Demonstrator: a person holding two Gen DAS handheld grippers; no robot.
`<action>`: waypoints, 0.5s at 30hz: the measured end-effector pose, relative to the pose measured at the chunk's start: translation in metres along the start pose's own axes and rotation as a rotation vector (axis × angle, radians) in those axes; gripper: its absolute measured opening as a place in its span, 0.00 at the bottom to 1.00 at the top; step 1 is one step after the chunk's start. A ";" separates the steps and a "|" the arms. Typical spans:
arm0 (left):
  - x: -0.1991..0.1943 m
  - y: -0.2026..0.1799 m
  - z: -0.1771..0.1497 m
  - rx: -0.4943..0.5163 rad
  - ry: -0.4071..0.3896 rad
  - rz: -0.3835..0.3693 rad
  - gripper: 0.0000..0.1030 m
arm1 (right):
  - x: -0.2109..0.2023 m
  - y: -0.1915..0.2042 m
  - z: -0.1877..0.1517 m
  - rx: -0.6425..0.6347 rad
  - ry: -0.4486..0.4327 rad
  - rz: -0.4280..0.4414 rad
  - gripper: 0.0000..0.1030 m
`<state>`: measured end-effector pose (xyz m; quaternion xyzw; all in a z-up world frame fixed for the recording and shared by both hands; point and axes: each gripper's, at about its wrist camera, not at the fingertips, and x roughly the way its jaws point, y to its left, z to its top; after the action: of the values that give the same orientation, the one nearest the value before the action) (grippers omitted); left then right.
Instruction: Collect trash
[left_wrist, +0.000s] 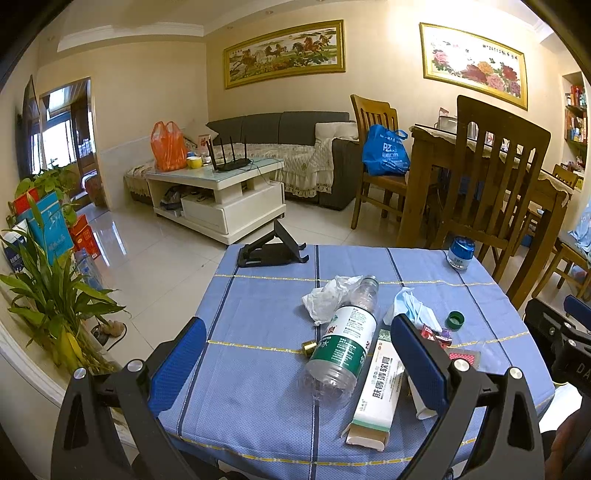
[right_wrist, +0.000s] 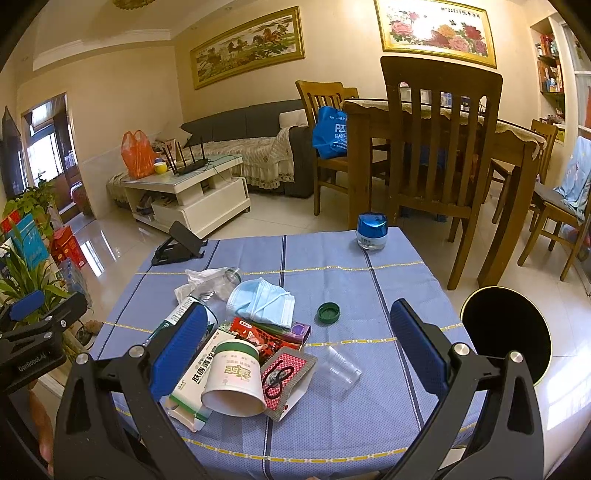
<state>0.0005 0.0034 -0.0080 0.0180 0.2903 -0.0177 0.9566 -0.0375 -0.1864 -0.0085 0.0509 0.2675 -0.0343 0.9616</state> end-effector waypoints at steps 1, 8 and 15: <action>-0.001 0.000 0.000 0.000 -0.001 0.001 0.94 | 0.000 0.000 0.000 0.000 0.000 0.000 0.95; 0.001 0.000 -0.005 0.002 0.001 0.001 0.94 | 0.001 -0.001 -0.001 0.003 0.000 0.001 0.95; 0.003 0.000 -0.003 0.002 0.002 0.001 0.94 | -0.001 -0.001 0.002 0.004 0.004 0.001 0.95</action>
<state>0.0011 0.0037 -0.0119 0.0190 0.2911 -0.0174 0.9564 -0.0371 -0.1879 -0.0061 0.0533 0.2695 -0.0343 0.9609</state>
